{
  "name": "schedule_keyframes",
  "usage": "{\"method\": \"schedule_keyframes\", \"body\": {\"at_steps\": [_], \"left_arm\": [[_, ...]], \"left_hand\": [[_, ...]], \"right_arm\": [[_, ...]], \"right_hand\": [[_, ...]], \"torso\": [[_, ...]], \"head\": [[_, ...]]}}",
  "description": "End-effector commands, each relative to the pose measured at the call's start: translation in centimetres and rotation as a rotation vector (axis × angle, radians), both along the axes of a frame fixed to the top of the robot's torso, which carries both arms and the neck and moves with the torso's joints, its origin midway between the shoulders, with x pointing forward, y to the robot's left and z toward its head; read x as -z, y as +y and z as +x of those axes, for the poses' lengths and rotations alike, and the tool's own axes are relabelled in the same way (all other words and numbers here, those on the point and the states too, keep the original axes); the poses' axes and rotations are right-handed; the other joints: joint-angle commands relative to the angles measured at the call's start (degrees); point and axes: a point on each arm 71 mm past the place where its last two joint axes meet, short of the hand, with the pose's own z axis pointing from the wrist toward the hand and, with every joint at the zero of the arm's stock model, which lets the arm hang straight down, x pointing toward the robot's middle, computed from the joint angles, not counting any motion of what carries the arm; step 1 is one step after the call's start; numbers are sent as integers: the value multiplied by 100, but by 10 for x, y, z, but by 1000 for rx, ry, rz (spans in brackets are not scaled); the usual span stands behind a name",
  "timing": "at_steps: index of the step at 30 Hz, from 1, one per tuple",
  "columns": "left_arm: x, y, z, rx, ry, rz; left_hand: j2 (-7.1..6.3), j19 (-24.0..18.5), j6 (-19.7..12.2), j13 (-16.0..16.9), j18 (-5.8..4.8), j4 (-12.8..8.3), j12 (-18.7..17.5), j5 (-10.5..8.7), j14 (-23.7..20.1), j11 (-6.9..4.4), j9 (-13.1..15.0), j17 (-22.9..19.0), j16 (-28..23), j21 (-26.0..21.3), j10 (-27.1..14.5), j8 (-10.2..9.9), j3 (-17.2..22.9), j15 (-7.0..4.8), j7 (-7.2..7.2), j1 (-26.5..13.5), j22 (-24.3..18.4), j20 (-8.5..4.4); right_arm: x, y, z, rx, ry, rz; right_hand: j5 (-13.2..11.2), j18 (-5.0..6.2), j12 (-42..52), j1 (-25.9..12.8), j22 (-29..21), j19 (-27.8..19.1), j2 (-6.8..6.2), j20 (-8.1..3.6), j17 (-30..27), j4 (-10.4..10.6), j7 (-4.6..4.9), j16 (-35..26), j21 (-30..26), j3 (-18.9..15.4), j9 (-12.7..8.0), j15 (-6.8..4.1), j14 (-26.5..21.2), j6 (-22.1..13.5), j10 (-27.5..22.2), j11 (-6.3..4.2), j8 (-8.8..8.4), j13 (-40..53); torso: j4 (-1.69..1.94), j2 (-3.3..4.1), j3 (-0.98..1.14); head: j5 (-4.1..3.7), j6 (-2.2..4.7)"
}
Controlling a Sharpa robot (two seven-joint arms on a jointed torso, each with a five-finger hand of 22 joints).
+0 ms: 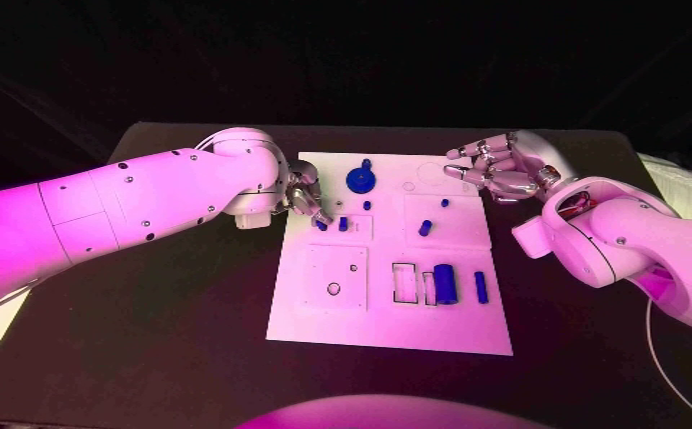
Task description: Assemble the parts on the task board
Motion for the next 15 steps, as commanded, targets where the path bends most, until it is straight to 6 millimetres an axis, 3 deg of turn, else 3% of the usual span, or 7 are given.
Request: {"method": "schedule_keyframes", "body": {"at_steps": [1, 15], "left_arm": [[7, -4, -5, 20, 36, 8], [7, -2, -3, -2, 28, 17]], "left_hand": [[1, 295, 167, 27, -61, 22, 49, 15, 592, 5, -8, 1506, 17, 43, 54, -7, -103, -53, -105, -81, 947, -49], [32, 316, 244, 52, -71, 98, 58, 15, 592, -9, -9, 1506, 17, 74, 88, -34, -306, -66, -123, -222, 984, -63]], "right_arm": [[0, 2, -1, -23, -5, -3], [0, 2, -1, -21, -7, -3]], "right_hand": [[30, 60, 17, 9, -7, -18, 42, -16, 5, 4, 0, -33, -28, -26, 8, 12, 175, -14, -36, -7, 28, 2], [42, 62, 8, 30, -16, -21, 50, -17, -6, 0, 0, -46, -35, -43, 8, 11, 175, -13, -43, -7, 31, -13]], "torso": [[2, 2, -5], [2, 0, -6]], "head": [[-1, 1], [-7, -21]]}}
